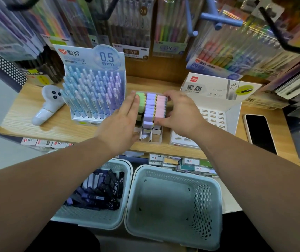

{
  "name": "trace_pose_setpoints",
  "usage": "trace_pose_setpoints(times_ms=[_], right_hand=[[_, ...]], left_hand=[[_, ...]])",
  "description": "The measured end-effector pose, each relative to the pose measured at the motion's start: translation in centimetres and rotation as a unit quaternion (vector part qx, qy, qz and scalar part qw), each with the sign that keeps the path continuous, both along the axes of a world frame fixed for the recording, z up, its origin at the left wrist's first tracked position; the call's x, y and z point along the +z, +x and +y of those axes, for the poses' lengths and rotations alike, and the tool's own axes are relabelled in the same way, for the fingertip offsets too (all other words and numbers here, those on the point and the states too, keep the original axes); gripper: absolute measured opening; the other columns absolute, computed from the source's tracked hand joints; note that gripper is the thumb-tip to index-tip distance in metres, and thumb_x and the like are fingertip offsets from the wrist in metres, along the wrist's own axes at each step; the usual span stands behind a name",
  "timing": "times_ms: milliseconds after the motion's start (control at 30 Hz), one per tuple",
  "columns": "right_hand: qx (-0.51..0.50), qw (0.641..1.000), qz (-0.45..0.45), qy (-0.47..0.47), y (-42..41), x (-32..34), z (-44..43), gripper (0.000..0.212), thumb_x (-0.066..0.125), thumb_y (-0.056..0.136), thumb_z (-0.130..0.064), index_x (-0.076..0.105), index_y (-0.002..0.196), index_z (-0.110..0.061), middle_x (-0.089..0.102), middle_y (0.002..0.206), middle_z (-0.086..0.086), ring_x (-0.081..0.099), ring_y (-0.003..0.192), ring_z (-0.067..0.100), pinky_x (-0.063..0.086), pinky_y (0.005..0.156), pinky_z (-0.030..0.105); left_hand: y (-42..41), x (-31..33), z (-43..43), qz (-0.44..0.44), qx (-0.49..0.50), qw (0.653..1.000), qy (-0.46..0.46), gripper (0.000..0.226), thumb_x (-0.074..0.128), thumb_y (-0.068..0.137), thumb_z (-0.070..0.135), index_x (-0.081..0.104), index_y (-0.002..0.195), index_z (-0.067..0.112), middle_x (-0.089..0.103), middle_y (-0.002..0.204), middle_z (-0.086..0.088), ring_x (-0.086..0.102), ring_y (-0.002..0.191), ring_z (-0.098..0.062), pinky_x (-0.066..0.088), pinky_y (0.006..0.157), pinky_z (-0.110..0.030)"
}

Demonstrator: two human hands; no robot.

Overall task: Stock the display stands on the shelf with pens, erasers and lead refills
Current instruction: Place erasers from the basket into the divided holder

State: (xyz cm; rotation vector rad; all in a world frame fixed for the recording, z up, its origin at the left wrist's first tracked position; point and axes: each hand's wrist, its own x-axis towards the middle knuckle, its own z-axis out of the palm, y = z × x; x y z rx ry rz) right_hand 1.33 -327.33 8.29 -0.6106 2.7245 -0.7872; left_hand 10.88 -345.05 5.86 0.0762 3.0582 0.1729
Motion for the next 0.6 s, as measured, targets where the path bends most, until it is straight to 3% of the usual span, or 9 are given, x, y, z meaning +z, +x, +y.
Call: trace_pose_setpoints(times_ms=[100,200,233,300,400,500,600], right_hand=[[0.002,1.0,0.001,-0.016,-0.2,-0.3,-1.1,0.081,0.091,0.068,-0.029,0.053,0.139,-0.019,0.055,0.129,0.003,0.056,0.106,0.017,0.039,0.085,0.021],[0.004,1.0,-0.007,-0.013,-0.9,0.0,-2.1,0.079,0.09,0.069,-0.028,0.053,0.138,-0.019,0.056,0.13,0.003,0.052,0.113,0.015,0.032,0.082,0.019],[0.003,1.0,-0.012,-0.012,-1.1,0.1,-2.4,0.08,0.091,0.069,-0.029,0.053,0.138,-0.02,0.056,0.13,0.002,0.052,0.112,0.015,0.033,0.083,0.019],[-0.002,1.0,-0.023,-0.012,-1.5,0.2,-2.8,0.081,0.092,0.067,-0.031,0.053,0.137,-0.021,0.055,0.129,0.0,0.052,0.11,0.013,0.035,0.084,0.02],[-0.006,0.999,-0.03,-0.012,-1.7,0.1,-2.6,0.085,0.094,0.064,-0.033,0.052,0.138,-0.024,0.057,0.129,-0.001,0.054,0.114,0.015,0.039,0.086,0.024],[-0.018,0.999,-0.035,-0.025,-1.3,-0.4,-2.1,0.091,0.094,0.064,-0.034,0.048,0.142,-0.027,0.058,0.131,-0.001,0.059,0.112,0.02,0.049,0.094,0.034],[-0.031,0.997,-0.049,-0.051,-0.8,-0.9,-1.8,0.1,0.095,0.062,-0.034,0.042,0.147,-0.031,0.057,0.131,-0.002,0.065,0.103,0.021,0.054,0.094,0.043]], left_hand=[[0.1,0.2,-0.2,0.016,0.0,1.0,-0.008,0.1,0.056,0.098,0.041,-0.018,0.154,0.005,-0.024,0.164,-0.009,0.038,0.141,-0.022,0.045,0.099,-0.028],[0.6,0.4,-0.4,0.017,-0.011,1.0,0.0,0.096,0.055,0.1,0.035,-0.019,0.152,0.003,-0.016,0.165,-0.009,0.022,0.15,-0.022,0.045,0.104,-0.027],[0.7,0.5,-0.4,0.023,0.003,0.999,0.027,0.096,0.06,0.098,0.036,-0.01,0.156,0.005,-0.006,0.166,-0.008,0.03,0.146,-0.023,0.047,0.102,-0.028],[0.9,0.7,-0.9,0.045,0.041,0.993,0.099,0.091,0.075,0.087,0.037,0.02,0.156,0.012,0.021,0.156,-0.007,0.058,0.118,-0.027,0.052,0.088,-0.033],[1.1,0.7,-1.3,0.066,0.051,0.988,0.13,0.069,0.083,0.078,0.034,0.046,0.131,0.012,0.04,0.129,-0.008,0.057,0.08,-0.026,0.054,0.072,-0.038],[1.3,0.7,-1.4,0.108,0.036,0.982,0.154,0.044,0.079,0.081,0.032,0.053,0.11,0.011,0.05,0.107,-0.004,0.053,0.069,-0.024,0.052,0.062,-0.038],[2.1,0.6,-1.4,0.06,-0.01,0.986,0.155,0.043,0.075,0.08,0.049,0.059,0.104,0.018,0.057,0.092,0.004,0.062,0.078,-0.023,0.049,0.064,-0.034]])
